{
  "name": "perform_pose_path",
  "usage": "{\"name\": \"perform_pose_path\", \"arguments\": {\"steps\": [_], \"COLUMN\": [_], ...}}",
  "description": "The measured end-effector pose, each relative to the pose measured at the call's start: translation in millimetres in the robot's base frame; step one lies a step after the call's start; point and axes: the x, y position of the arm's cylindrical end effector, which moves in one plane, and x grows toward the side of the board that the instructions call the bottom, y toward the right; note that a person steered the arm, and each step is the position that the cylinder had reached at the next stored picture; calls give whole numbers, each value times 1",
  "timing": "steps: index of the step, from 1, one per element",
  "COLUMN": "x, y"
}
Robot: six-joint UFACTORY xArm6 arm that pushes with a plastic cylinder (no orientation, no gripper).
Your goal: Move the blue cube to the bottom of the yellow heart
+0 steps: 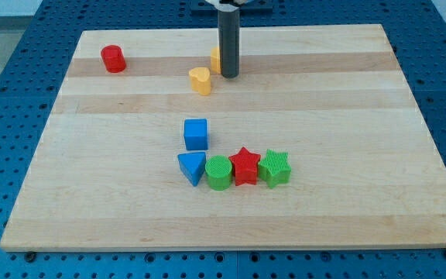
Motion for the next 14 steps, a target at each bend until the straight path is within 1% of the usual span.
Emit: {"name": "perform_pose_path", "arguments": {"steps": [1, 3, 4, 5, 6, 8, 9, 10, 11, 13, 14], "x": [91, 93, 94, 94, 95, 168, 222, 228, 217, 100, 70], "y": [-8, -20, -43, -78, -92, -103, -103, -103, -86, -27, -17]}}
